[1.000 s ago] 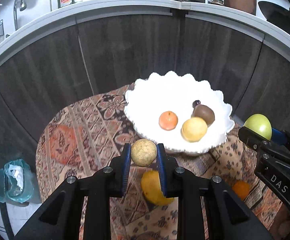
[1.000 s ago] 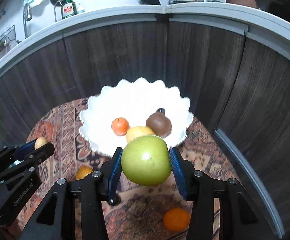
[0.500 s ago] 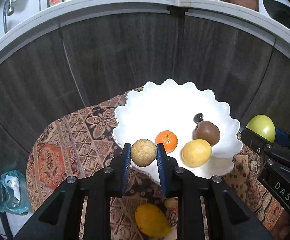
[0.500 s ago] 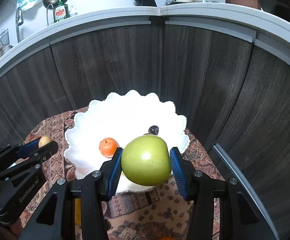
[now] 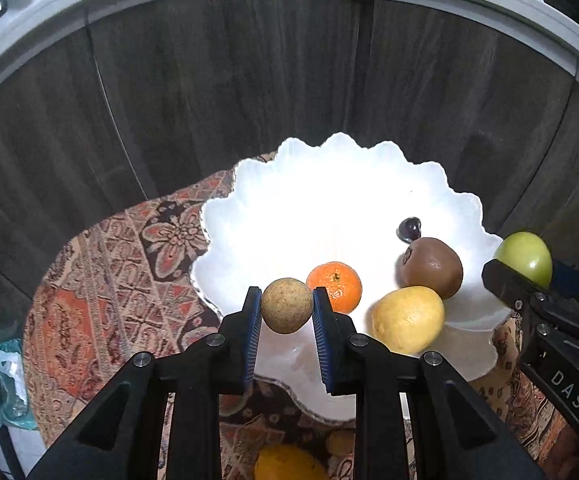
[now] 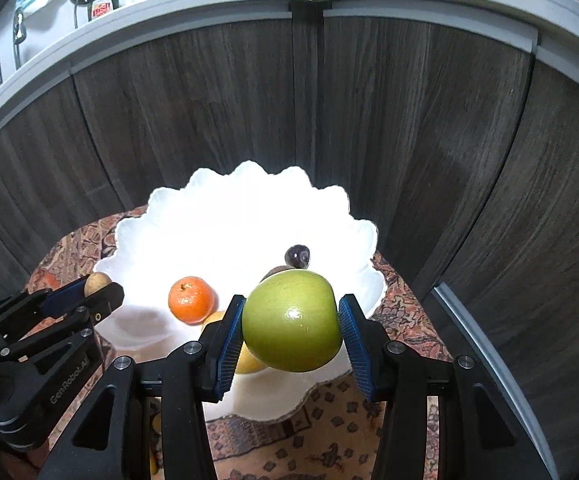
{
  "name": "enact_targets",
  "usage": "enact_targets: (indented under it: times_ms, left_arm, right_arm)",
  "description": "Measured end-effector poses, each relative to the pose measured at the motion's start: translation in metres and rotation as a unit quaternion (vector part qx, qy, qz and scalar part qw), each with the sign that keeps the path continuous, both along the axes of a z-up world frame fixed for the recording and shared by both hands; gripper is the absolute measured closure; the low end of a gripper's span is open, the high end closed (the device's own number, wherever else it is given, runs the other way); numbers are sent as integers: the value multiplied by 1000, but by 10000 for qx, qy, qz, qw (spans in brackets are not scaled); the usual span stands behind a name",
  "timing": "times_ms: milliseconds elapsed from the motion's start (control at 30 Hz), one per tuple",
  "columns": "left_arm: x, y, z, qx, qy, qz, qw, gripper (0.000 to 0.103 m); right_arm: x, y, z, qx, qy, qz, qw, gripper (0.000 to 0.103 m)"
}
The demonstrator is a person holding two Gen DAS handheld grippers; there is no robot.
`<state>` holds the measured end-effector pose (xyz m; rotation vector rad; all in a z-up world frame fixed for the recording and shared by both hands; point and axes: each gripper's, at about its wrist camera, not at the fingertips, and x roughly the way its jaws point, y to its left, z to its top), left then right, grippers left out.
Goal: Organize fruits
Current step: 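Carry the small yellow fruit and green apple into the white bowl and open both tools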
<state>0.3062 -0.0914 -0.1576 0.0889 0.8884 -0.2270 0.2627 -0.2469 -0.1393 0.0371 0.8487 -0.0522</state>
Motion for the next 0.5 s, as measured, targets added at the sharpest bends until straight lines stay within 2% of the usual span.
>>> enact_targets:
  times_ms: [233, 300, 367, 500]
  left_arm:
    - [9, 2, -10, -32, 64, 38, 10000, 77]
    - [10, 5, -10, -98, 83, 75, 9999, 68]
    - [10, 5, -10, -28, 50, 99, 9999, 54]
    - [8, 7, -9, 68, 10, 167, 9998, 44]
  right_arm:
    - [10, -1, -14, 55, 151, 11, 9999, 55]
    - [11, -1, -15, 28, 144, -11, 9999, 55]
    - [12, -2, -16, 24, 166, -18, 9999, 55]
    - [11, -4, -13, -42, 72, -53, 10000, 47]
